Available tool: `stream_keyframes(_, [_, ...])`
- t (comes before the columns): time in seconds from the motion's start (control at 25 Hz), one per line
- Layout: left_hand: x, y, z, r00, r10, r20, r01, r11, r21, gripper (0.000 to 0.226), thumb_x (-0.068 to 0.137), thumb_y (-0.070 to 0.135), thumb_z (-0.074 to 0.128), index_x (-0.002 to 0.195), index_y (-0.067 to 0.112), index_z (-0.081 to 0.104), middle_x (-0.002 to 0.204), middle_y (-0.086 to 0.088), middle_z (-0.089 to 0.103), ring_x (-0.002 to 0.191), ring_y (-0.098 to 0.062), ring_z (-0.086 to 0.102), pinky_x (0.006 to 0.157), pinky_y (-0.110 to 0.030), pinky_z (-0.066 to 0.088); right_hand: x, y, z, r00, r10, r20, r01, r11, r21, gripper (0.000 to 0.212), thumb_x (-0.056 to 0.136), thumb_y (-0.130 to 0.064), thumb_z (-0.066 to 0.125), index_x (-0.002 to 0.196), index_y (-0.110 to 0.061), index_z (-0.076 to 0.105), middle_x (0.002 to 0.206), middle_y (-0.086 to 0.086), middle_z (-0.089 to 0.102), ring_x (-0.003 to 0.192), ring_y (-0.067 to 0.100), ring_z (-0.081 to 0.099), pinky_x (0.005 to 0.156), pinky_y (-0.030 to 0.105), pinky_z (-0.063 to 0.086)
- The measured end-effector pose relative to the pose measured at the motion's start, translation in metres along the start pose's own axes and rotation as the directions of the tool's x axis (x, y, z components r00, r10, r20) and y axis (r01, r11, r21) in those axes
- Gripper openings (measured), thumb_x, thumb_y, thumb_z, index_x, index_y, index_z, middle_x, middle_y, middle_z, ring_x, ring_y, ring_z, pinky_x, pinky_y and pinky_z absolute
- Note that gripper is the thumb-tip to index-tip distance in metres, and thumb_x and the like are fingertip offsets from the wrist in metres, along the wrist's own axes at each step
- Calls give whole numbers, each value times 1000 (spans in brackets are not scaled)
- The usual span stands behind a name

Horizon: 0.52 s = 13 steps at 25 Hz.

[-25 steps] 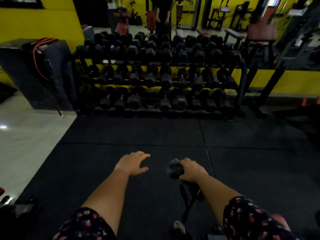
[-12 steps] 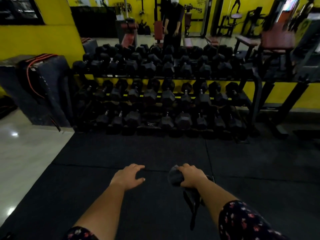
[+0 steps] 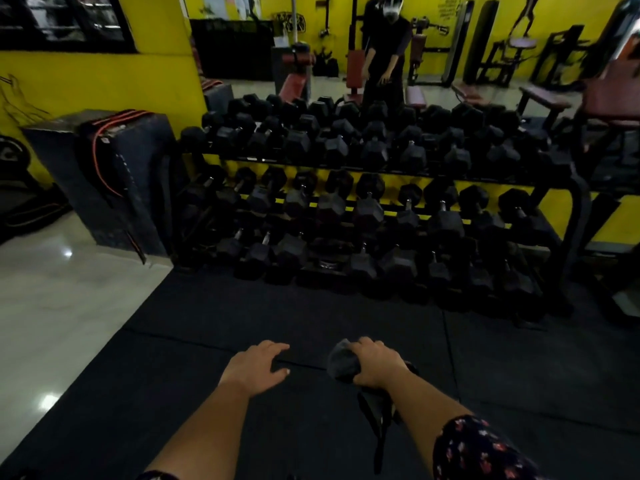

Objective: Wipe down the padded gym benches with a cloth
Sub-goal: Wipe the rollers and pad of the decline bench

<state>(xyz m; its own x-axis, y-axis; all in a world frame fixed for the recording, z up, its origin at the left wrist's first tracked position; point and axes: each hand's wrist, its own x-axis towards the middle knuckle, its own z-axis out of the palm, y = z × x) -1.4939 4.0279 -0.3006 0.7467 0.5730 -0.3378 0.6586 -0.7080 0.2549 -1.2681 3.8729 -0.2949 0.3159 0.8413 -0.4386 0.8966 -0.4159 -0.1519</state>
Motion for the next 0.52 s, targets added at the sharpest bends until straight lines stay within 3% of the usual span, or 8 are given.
stream_keyframes(0.28, [54, -136, -42, 996, -94, -13, 93, 994, -51, 61, 96, 54, 47, 152, 37, 28, 149, 8, 37, 131, -15, 43, 105, -36, 40, 137, -98, -43, 994, -81, 70, 86, 993, -76, 72, 85, -34, 60, 150, -26, 28, 142, 3, 37, 127, 30, 41, 100, 46, 45])
stream_keyframes(0.52, [46, -309, -118, 950, -303, -79, 298, 952, -74, 62, 95, 53, 49, 152, 36, 28, 153, 3, 35, 135, -21, 41, 107, -38, 39, 255, -248, -101, 969, -238, 62, 243, 964, -106, 71, 84, -34, 59, 148, -26, 29, 142, 4, 36, 127, 31, 41, 100, 45, 46])
